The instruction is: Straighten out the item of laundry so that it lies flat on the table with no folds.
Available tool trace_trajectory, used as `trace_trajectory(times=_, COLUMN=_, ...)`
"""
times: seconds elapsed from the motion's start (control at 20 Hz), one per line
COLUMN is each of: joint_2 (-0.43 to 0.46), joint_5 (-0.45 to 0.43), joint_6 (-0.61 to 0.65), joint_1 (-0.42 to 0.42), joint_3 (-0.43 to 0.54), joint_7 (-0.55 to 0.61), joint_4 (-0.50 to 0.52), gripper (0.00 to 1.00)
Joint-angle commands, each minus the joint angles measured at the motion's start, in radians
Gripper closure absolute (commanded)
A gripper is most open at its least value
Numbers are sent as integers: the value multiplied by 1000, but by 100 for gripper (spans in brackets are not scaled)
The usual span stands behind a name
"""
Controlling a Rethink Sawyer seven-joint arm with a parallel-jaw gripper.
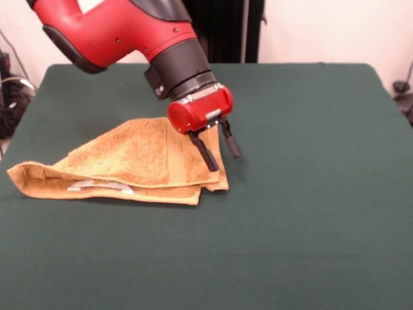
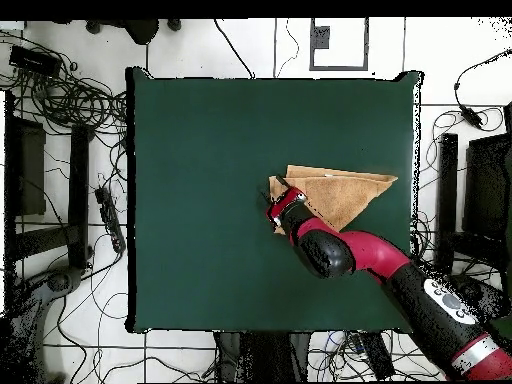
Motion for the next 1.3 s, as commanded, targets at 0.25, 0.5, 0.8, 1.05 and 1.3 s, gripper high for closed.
trace_trajectory(times=0.25, joint_2=-35, joint_5=-46, joint_6=53, joint_1=38, joint_3=-36, joint_7=94, joint_4=-107, gripper=0)
trace_trajectory(times=0.5, joint_2=-33, joint_5=-51, joint_6=63, joint_1=72, joint_3=-85, joint_7=92, joint_4=-148, gripper=0)
trace_trajectory(times=0.8, joint_2=-43, joint_5=-55, joint_6=100, joint_1=54, joint_3=-81, joint_7=56, joint_4=-160, gripper=0)
trace_trajectory(times=1.05, joint_2=-43, joint_5=-57, joint_6=104, joint_1=61, joint_3=-89, joint_7=54, joint_4=-173, gripper=0)
trace_trajectory(times=1.3, joint_2=-41, joint_5=-58, joint_6=112, joint_1=90, joint_3=-129, joint_7=60, joint_4=-197, gripper=0)
